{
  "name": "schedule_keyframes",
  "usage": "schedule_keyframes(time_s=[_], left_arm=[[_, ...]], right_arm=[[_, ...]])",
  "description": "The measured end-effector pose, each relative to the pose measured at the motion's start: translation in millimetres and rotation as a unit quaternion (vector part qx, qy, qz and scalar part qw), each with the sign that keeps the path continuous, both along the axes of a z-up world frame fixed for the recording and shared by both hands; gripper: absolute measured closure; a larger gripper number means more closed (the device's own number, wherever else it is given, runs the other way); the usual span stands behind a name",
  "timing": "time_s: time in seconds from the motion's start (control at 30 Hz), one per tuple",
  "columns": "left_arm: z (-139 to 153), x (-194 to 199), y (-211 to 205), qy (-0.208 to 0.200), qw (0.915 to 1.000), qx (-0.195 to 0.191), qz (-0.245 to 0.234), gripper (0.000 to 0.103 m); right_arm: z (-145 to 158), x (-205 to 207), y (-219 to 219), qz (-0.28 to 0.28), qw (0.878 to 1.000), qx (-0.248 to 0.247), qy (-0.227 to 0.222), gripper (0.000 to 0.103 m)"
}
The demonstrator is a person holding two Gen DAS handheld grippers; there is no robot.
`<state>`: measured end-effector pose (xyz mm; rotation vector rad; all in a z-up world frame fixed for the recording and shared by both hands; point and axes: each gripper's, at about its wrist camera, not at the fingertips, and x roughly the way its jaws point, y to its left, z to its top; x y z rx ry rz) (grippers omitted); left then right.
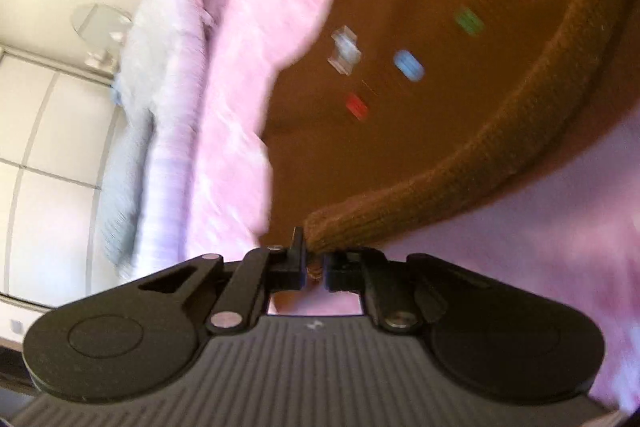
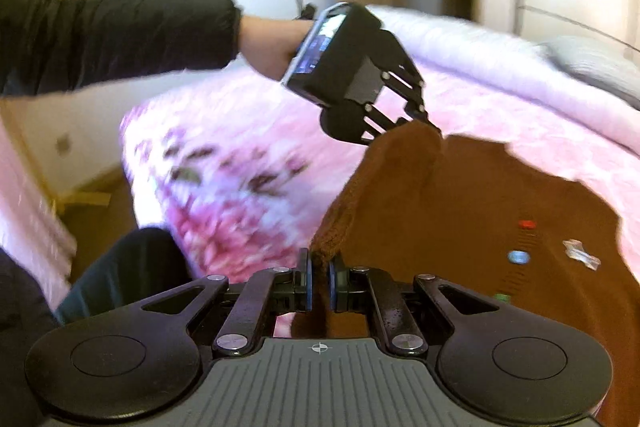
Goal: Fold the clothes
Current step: 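Lift the hem with both grippers and fold it over toward the collar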
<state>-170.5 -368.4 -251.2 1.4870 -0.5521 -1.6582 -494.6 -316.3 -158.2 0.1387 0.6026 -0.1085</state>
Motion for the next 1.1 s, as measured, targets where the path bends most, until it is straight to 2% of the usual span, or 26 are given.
schedule_keyframes(time_s=[0.1, 0.2, 0.23, 0.3, 0.37, 0.4, 0.47, 0.63, 0.73, 0.83, 0.9, 1.03, 1.1], left_arm=[[21.8, -51.5, -41.2, -0.014, 0.9991, -0.025, -0.031, 0.097], [19.6, -112.8, -91.0, -0.011, 0.998, -0.032, -0.053, 0.093], [10.8, -134.3, -109.3, -0.011, 0.9981, -0.029, -0.053, 0.091], [-8.5, -168.3, -138.7, -0.006, 0.9992, -0.014, -0.037, 0.08], [-16.7, -187.6, -157.8, 0.044, 0.9986, 0.022, -0.02, 0.072], [-17.1, -189.1, -159.2, 0.066, 0.9972, 0.033, -0.012, 0.071], [-16.2, -186.1, -156.7, 0.103, 0.9933, 0.051, 0.001, 0.07], [-20.0, -159.0, -122.9, 0.156, 0.9823, 0.096, 0.039, 0.068], [-25.1, -150.3, -109.7, 0.174, 0.977, 0.111, 0.055, 0.068], [-28.3, -150.6, -103.7, 0.194, 0.9723, 0.113, 0.065, 0.068], [-29.7, -155.7, -107.4, 0.204, 0.9697, 0.119, 0.061, 0.068], [-30.4, -167.3, -135.5, 0.204, 0.968, 0.135, 0.055, 0.068], [-30.7, -167.2, -157.7, 0.217, 0.9608, 0.16, 0.067, 0.068]], right_arm=[[10.7, -49.2, -24.4, -0.071, 0.997, 0.01, -0.041, 0.097], [6.0, -104.7, -54.6, -0.158, 0.984, 0.042, -0.067, 0.097], [-3.3, -122.3, -66.1, -0.19, 0.978, 0.06, -0.069, 0.097], [-27.6, -153.1, -89.2, -0.251, 0.96, 0.102, -0.069, 0.097], [-58.2, -175.2, -109.5, -0.301, 0.94, 0.15, -0.062, 0.097], [-71.9, -181.4, -114.6, -0.313, 0.934, 0.165, -0.053, 0.097], [-94.7, -190.7, -120.6, -0.327, 0.925, 0.19, -0.04, 0.097], [-111.1, -194.2, -127.0, -0.329, 0.916, 0.225, -0.049, 0.097], [-105.3, -196.5, -132.2, -0.324, 0.917, 0.225, -0.055, 0.097], [-81.4, -208.9, -128.5, -0.328, 0.92, 0.196, -0.088, 0.097], [-71.3, -218.8, -123.5, -0.334, 0.92, 0.177, -0.1, 0.097], [-92.6, -221.7, -123.0, -0.337, 0.916, 0.205, -0.075, 0.097], [-99.6, -218.5, -122.3, -0.335, 0.917, 0.208, -0.065, 0.097]])
